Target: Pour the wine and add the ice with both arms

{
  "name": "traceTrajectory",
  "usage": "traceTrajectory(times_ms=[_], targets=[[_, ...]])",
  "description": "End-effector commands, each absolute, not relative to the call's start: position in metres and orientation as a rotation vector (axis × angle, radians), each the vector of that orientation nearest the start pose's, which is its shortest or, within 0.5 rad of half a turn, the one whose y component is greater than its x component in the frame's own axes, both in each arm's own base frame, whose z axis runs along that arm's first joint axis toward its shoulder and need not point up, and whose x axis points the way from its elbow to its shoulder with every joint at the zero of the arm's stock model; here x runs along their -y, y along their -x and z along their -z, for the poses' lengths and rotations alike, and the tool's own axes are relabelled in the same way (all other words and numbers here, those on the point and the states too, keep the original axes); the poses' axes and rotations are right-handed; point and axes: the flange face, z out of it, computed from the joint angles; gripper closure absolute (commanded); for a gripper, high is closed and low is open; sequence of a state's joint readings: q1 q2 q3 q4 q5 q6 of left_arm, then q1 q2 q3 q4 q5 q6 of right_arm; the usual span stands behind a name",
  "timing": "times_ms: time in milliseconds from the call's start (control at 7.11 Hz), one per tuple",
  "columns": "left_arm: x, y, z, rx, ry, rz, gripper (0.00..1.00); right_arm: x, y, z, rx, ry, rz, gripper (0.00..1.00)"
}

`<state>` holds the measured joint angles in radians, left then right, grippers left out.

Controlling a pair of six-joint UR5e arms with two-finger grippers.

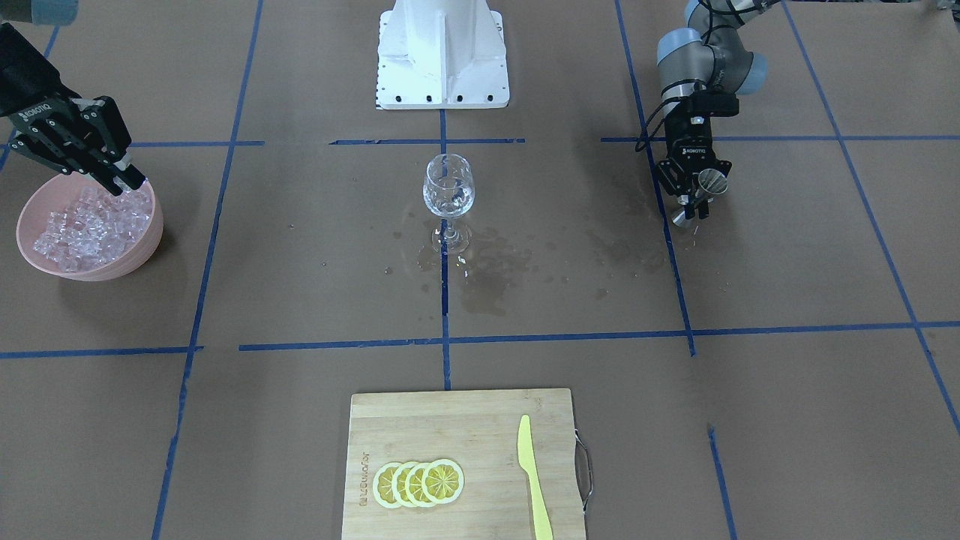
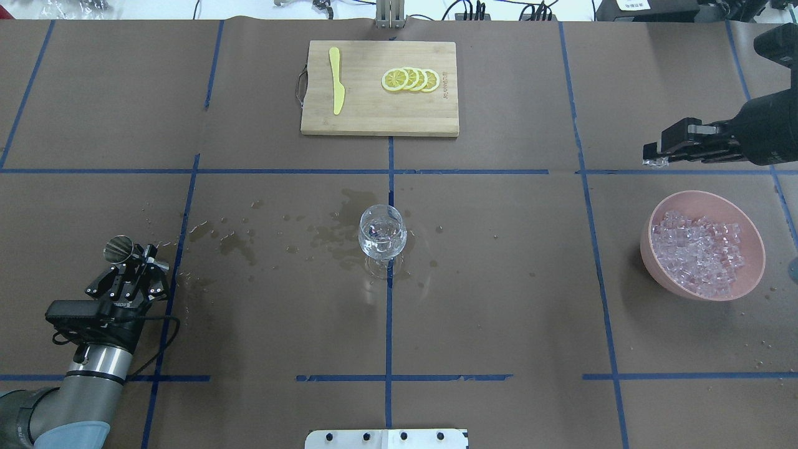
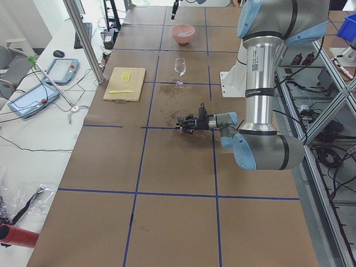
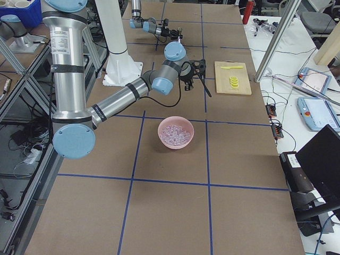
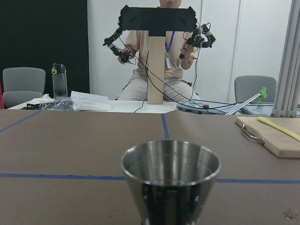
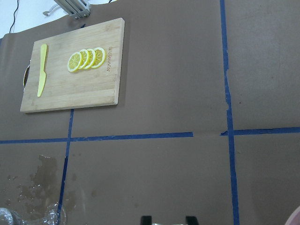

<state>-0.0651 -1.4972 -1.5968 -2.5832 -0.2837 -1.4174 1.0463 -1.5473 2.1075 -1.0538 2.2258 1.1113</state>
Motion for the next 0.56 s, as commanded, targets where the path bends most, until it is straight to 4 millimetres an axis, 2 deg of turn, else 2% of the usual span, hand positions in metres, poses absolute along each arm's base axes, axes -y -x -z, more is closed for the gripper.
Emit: traceTrajectory(times_ms=[0,141,422], targets=[[0.2559,-0.4321,-0.5410,-0.684,-1.257,0.539,0.77,0.4341,0.1673,-0.3287,1.154,-0.276,-0.166,1.00],[0.2559,-0.4322,-0.5418,-0.683,-1.257,0.538,0.70,0.4338,0.1671,-0.3281,1.155,-0.277,-0.165,1.00],[0.2559,-0.4317,-0.5425,-0.680,-1.258,0.534,0.65,0.4338,0.1671,-0.3280,1.155,-0.277,-0.165,1.00]])
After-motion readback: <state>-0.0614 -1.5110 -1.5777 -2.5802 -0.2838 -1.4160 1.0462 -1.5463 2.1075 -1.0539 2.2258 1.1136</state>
